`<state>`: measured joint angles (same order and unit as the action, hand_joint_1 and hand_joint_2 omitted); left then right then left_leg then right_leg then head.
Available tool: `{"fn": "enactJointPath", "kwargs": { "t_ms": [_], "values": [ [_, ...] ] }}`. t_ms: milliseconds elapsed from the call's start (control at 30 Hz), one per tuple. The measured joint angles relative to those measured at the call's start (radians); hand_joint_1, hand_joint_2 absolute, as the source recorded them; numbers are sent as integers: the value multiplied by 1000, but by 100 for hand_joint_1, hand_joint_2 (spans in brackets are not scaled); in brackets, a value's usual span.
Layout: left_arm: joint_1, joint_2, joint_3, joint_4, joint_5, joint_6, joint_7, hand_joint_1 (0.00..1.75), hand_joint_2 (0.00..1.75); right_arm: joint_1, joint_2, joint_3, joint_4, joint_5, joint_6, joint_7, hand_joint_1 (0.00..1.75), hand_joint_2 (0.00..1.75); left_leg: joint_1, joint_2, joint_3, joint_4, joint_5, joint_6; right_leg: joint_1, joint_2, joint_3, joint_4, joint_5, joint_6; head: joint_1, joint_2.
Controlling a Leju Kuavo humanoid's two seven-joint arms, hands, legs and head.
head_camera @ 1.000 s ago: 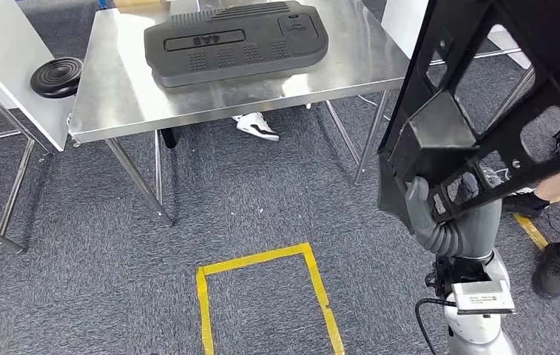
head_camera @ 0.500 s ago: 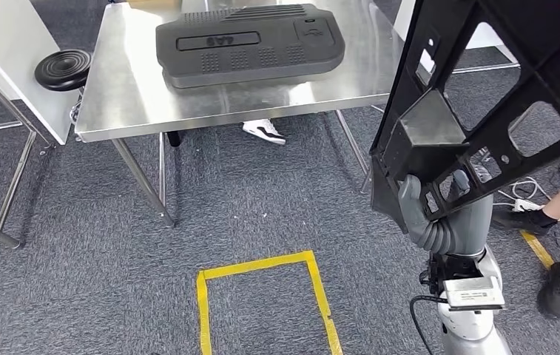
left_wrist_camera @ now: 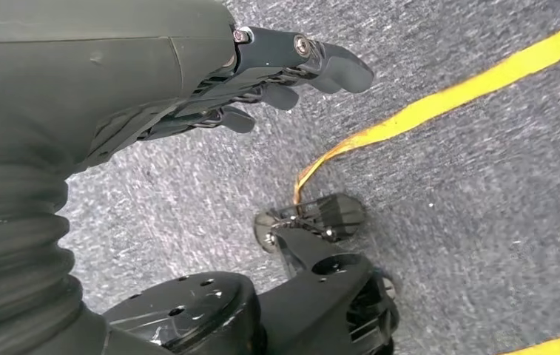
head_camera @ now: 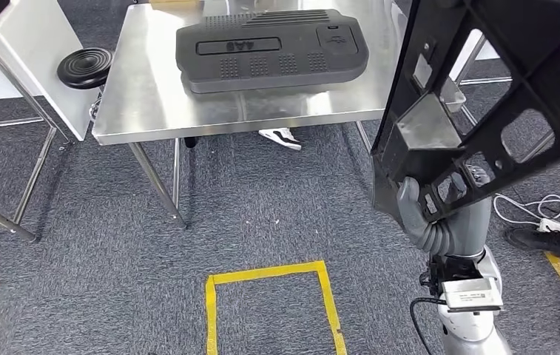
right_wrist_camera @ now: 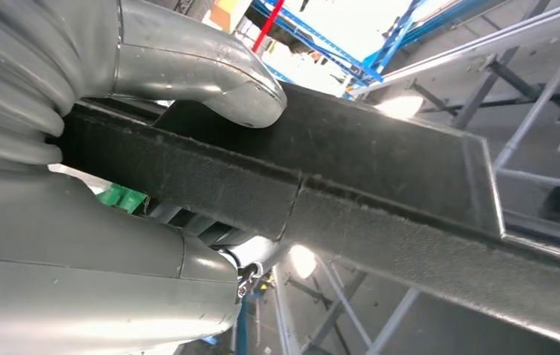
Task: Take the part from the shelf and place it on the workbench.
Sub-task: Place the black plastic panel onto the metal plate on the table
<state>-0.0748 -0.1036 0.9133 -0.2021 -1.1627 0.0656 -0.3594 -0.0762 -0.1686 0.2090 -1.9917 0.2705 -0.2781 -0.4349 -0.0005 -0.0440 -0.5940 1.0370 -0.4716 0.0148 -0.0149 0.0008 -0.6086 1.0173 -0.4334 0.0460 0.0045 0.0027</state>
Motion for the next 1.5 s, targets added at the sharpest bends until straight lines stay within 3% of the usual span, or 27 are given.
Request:
{"fn": "enactJointPath", "kwargs": {
  "t_ms": [67,100,167,200,233,267,300,367,433,533,600,667,733,767,833,867,933,1000,1067,1133,1200,1233,1267,1333,1400,1500],
  "values": [
    [0,0,0,0,0,0,0,0,175,0,1,0,0,0,0,0,175,175,2,11,-12,31,-19,-11,-10,-1,13,-7,-2,-14,-2,0],
    [0,1,0,-1,0,0,0,0,175,-1,1,0,0,0,0,0,175,175,3,19,-32,76,-40,-16,-15,-3,22,-10,-5,-22,-4,0],
    [0,0,0,0,0,0,0,0,175,-1,2,0,0,0,0,0,175,175,8,30,-102,210,-90,-25,-14,-6,36,-11,-15,-34,-6,0],
    [1,0,0,0,0,0,0,0,175,0,2,1,0,0,0,0,175,175,12,32,-135,263,-102,-30,-14,-6,42,-10,-20,-35,-5,0],
    [1,0,0,0,0,0,0,0,175,0,3,1,0,0,0,0,175,175,16,35,-155,285,-96,-33,-15,-6,48,-10,-26,-34,-6,0],
    [1,0,0,0,0,0,-1,0,175,1,3,1,1,0,1,0,175,175,20,37,-155,266,-69,-36,-16,-5,56,-10,-32,-31,-6,0],
    [1,1,0,0,0,0,-1,0,175,1,3,1,1,0,1,0,175,175,23,40,-135,212,-27,-39,-19,-4,66,-10,-39,-26,-6,0],
    [1,0,0,0,0,0,-1,0,175,0,3,1,1,0,1,0,175,175,27,43,-76,83,36,-42,-18,-3,79,-7,-56,-12,-8,0],
    [0,-2,0,1,0,0,-2,0,175,-1,3,2,2,0,1,1,175,175,25,42,-47,27,44,-35,-13,-3,82,-6,-64,3,-11,0],
    [0,-2,0,1,0,1,-4,0,175,0,3,4,3,0,1,2,175,175,20,36,-45,19,37,-14,-13,-5,82,-6,-69,17,-10,0],
    [0,-1,0,1,0,2,-4,0,175,-2,2,4,3,0,1,3,175,175,21,33,-39,12,34,3,-14,-4,45,56,-94,18,-8,0],
    [-1,-1,0,0,0,2,-4,0,175,-1,1,4,3,0,1,3,175,175,18,32,-36,11,29,15,-12,-3,-37,191,-134,12,-6,0],
    [-1,-1,0,0,0,3,-4,0,175,0,0,4,5,0,1,3,175,175,15,29,-31,12,22,21,-11,-2,-109,286,-144,15,-6,0],
    [-1,-1,0,0,-1,3,-4,0,175,0,-1,4,5,0,1,4,175,175,15,27,-26,12,19,22,-11,-2,-119,277,-124,22,-6,0],
    [-1,-2,0,0,-1,2,-4,0,175,-2,-3,4,6,3,0,4,175,175,14,23,-13,11,10,20,-11,-2,-83,159,-48,37,-6,0],
    [-1,-3,0,0,-2,1,-4,0,175,-4,-4,3,6,9,-1,5,175,175,11,20,-7,12,5,16,-9,-2,-55,89,-16,38,-5,0],
    [-2,-4,0,0,-3,-1,-4,0,175,-9,-7,1,6,23,-4,11,175,175,7,18,-2,12,-3,8,-4,-1,-21,12,13,26,-6,0],
    [-2,-4,0,0,-5,-1,-5,0,175,-13,-9,0,6,35,-7,18,175,175,6,18,2,7,-6,-2,-1,-1,-17,4,14,11,-7,0],
    [-2,-4,0,0,-6,0,-5,0,175,-15,-11,-1,5,43,-11,22,175,175,9,22,-4,23,-17,-12,-9,-1,-7,-4,14,-3,-7,0],
    [-3,-4,0,0,-7,0,-5,0,175,-19,-12,-1,6,48,-15,26,175,175,12,29,-44,110,-59,-21,-17,-3,8,-10,9,-16,-9,0],
    [-2,-4,0,0,-8,0,-4,0,175,-22,-12,-1,7,51,-18,27,175,175,15,33,-110,237,-106,-28,-16,-4,19,-10,1,-26,-9,0],
    [-2,-4,0,0,-8,0,-4,0,175,-22,-12,-1,8,51,-18,27,175,175,16,34,-134,275,-110,-31,-15,-4,24,-9,-2,-28,-9,0],
    [-1,-4,0,0,-8,0,-4,0,175,-23,-12,-1,9,52,-19,27,175,175,18,36,-143,277,-95,-34,-16,-3,30,-9,-6,-28,-9,0],
    [-1,-3,0,0,-8,0,-3,0,175,-23,-12,0,10,53,-19,27,175,175,25,39,-106,174,-19,-38,-19,0,43,-6,-18,-21,-10,0],
    [-3,-3,0,0,-8,0,-3,0,175,-24,-11,0,11,53,-20,28,175,175,28,40,-53,60,28,-38,-16,2,51,0,-30,-8,-11,0],
    [-4,-4,0,0,-10,-1,-2,0,175,-27,-11,0,11,56,-22,29,175,175,21,35,-33,23,24,-22,-10,2,50,-2,-34,10,-9,0]
  ]
}}
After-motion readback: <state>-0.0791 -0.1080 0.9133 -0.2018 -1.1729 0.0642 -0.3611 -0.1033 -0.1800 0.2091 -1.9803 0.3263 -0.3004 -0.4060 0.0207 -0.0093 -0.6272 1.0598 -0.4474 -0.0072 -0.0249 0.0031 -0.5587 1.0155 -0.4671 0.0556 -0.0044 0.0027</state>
